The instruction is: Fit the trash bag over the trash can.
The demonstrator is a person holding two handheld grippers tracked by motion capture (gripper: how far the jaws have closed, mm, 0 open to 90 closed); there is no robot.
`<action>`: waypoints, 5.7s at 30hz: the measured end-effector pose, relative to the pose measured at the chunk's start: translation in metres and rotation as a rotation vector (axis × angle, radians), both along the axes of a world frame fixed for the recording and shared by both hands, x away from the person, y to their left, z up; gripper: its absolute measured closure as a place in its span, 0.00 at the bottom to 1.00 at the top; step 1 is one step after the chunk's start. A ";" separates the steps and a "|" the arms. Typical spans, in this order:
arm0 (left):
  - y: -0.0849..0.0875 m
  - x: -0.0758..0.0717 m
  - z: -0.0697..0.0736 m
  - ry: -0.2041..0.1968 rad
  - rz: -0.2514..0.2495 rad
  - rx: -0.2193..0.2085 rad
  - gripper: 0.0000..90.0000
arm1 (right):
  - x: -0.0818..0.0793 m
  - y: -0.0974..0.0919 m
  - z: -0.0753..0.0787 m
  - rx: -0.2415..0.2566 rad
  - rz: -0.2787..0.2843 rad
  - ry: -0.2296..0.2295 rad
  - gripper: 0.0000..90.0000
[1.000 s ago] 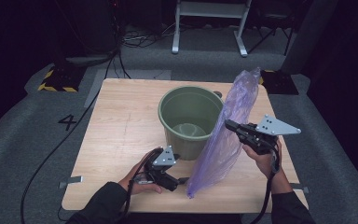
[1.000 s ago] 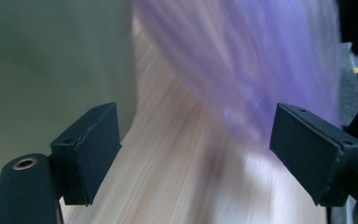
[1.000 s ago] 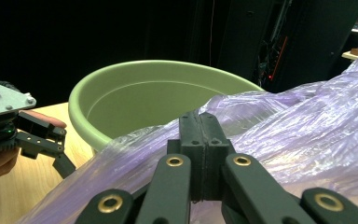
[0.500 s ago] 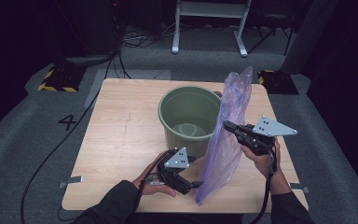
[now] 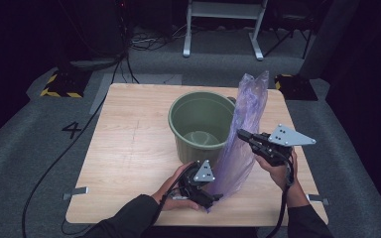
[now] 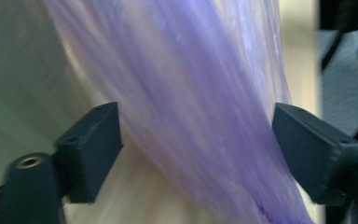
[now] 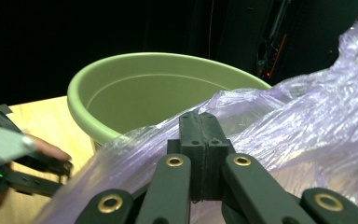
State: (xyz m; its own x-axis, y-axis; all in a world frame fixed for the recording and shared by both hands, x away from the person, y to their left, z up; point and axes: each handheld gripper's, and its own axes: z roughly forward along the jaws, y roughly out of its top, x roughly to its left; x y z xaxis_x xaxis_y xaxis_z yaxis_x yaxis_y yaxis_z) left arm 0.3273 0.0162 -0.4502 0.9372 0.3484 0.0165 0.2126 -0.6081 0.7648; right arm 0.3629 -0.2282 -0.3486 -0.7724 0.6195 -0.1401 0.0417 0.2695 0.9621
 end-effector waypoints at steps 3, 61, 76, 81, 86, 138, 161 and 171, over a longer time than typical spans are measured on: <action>-0.004 0.003 -0.006 -0.048 0.021 0.056 0.45 | -0.001 0.000 0.001 0.008 0.012 -0.005 1.00; 0.061 0.090 0.142 -0.426 0.203 -0.066 0.99 | 0.036 -0.002 0.039 0.051 -0.103 0.004 0.53; 0.063 0.106 0.132 -0.400 0.236 -0.021 0.99 | 0.009 -0.012 0.026 0.034 0.042 0.031 0.27; 0.066 0.110 0.128 -0.377 0.247 -0.028 0.99 | 0.006 -0.005 0.025 -0.008 0.099 0.026 0.22; 0.067 0.109 0.128 -0.364 0.247 -0.050 0.96 | 0.005 0.005 0.017 -0.108 0.113 0.011 0.65; 0.037 0.088 0.132 -0.326 0.063 0.036 0.97 | 0.020 0.030 0.032 -0.199 -0.047 -0.096 0.81; 0.058 0.101 0.122 -0.261 0.112 -0.036 0.96 | 0.014 -0.017 -0.021 -0.232 -0.126 0.081 0.58; 0.060 0.101 0.123 -0.234 0.099 -0.069 0.57 | 0.014 -0.027 -0.013 -0.105 -0.165 -0.022 0.99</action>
